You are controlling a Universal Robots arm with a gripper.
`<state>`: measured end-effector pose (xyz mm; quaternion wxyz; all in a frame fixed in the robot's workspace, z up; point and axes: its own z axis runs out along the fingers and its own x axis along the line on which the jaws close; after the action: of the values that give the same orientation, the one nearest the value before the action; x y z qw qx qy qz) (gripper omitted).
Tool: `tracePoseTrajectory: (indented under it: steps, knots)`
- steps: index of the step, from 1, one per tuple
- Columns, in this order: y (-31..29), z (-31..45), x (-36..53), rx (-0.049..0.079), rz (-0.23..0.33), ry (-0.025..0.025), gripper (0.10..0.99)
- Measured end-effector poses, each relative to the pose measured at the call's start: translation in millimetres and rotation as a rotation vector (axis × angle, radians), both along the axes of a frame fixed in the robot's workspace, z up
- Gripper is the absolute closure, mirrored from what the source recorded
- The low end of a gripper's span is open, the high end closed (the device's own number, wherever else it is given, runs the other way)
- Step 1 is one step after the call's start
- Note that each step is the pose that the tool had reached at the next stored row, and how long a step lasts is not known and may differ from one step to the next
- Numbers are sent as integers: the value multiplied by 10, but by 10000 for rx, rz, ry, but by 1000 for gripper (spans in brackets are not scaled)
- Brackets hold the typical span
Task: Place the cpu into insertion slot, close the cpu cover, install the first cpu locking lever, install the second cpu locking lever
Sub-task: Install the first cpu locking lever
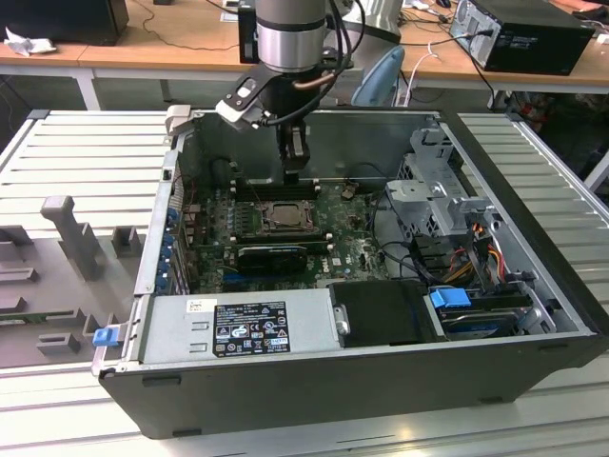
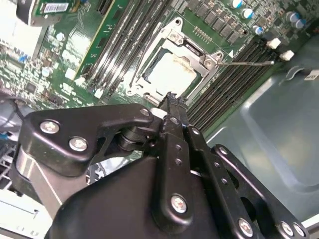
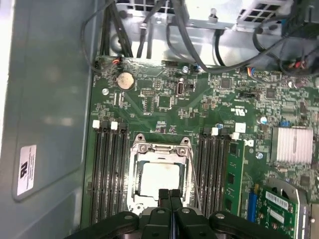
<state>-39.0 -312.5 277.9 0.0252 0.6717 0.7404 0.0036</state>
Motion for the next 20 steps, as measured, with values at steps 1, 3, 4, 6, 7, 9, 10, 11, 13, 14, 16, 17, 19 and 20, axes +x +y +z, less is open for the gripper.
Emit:
tracePoseTrajectory:
  steps: [1, 3, 4, 6, 7, 9, 10, 11, 13, 14, 16, 17, 19, 20]
  knots:
    - [0, 0, 0, 0, 233, 0, 980]
    - [0, 0, 0, 0, 540, 0, 980]
    - [0, -1, 0, -2, 678, -1, 980]
    - [0, 0, 0, -8, 915, 0, 980]
    - [0, 0, 0, -9, 1008, 0, 980]
    - [0, 0, 0, -10, 1169, -1, 980]
    - [0, 0, 0, -10, 1222, -1, 980]
    - [0, 0, 0, -9, 1318, 0, 980]
    - [0, 0, 0, -10, 1413, -1, 980]
    - [0, 0, 0, -10, 1457, 0, 980]
    - [0, 0, 0, -10, 1666, -1, 980]
    - [0, 0, 0, -10, 1807, -1, 980]
    - [0, 0, 0, -10, 1960, -1, 980]
    - [0, 0, 0, -10, 2104, -1, 980]
